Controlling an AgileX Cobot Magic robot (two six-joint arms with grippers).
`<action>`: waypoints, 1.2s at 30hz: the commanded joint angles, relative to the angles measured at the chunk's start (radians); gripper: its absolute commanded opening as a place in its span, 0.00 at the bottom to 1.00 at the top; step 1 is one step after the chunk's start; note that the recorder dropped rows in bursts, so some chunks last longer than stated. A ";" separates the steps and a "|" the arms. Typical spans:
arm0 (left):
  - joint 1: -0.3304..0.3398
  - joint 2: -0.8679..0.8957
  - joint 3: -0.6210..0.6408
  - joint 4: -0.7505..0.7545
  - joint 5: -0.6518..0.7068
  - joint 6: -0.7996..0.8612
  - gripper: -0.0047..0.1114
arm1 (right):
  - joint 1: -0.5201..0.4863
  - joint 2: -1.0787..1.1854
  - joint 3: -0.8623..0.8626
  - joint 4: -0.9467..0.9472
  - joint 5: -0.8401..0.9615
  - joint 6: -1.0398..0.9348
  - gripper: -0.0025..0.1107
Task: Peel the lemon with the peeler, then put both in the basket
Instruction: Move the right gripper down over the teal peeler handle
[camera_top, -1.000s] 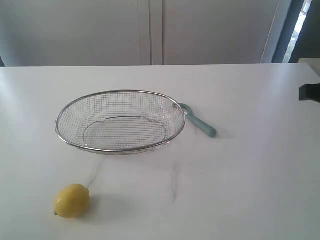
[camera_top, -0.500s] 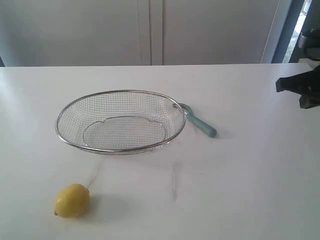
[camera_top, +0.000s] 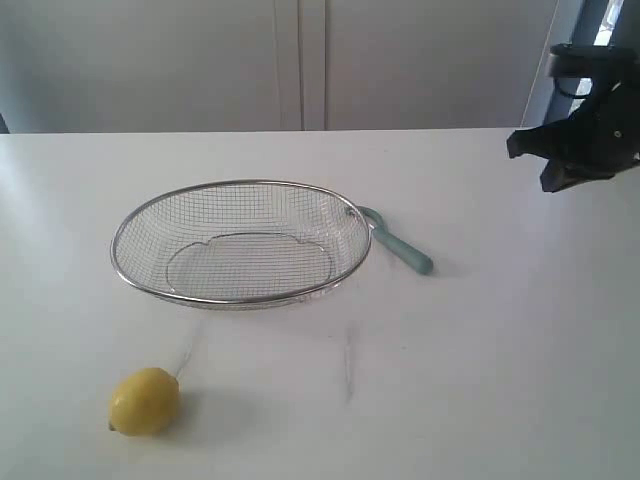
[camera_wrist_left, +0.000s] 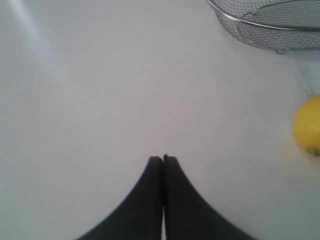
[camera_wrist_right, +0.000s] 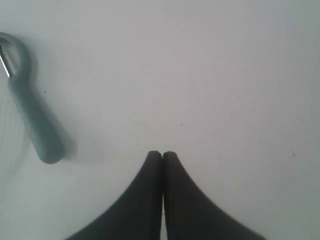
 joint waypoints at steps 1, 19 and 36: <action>0.000 -0.004 0.007 -0.006 0.008 -0.001 0.04 | 0.057 0.067 -0.076 0.010 0.031 -0.071 0.02; 0.000 -0.004 0.007 -0.006 0.008 -0.001 0.04 | 0.237 0.247 -0.210 0.012 0.089 -0.144 0.02; 0.000 -0.004 0.007 -0.006 0.008 -0.001 0.04 | 0.257 0.298 -0.210 0.075 0.089 -0.197 0.34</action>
